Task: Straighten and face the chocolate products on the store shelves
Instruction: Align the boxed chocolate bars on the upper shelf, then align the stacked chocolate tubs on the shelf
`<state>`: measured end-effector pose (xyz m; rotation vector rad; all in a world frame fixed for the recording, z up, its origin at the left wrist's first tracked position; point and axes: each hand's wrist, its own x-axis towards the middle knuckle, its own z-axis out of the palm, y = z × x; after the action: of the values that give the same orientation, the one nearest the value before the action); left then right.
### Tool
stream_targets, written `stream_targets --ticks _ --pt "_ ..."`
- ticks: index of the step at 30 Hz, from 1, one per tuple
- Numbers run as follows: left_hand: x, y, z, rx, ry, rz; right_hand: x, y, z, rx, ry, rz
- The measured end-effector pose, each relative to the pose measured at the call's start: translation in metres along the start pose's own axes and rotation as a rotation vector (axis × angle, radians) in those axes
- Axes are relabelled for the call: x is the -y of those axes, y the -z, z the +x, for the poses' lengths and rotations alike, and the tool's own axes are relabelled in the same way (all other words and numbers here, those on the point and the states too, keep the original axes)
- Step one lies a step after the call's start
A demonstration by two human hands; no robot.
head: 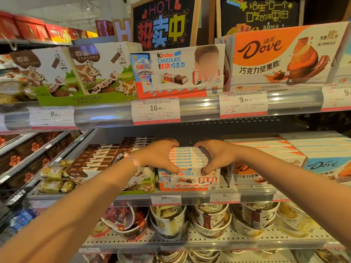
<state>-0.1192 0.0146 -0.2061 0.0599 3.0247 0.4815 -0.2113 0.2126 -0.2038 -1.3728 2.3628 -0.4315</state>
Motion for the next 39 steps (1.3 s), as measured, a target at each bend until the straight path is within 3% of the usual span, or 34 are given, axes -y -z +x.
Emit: stream_targets --ticks 18,24,30,33,39 --pt "-0.011 -0.003 -0.015 -0.045 0.002 -0.005 -0.010 -0.008 0.004 -0.049 0.038 -0.223" --pt "-0.016 -0.007 -0.061 -0.340 -0.057 0.010 -0.001 -0.010 -0.010 -0.172 0.123 -0.300" --pt "-0.013 -0.006 -0.126 -0.589 -0.017 -0.178 0.040 -0.035 -0.030 -0.453 0.433 -0.083" --pt "-0.007 -0.017 -0.156 -0.550 0.074 -0.320 0.066 -0.059 -0.033 -0.479 0.542 -0.027" --pt "0.044 -0.054 -0.205 -0.264 0.282 -0.352 0.106 -0.125 -0.017 -0.224 0.528 -0.022"
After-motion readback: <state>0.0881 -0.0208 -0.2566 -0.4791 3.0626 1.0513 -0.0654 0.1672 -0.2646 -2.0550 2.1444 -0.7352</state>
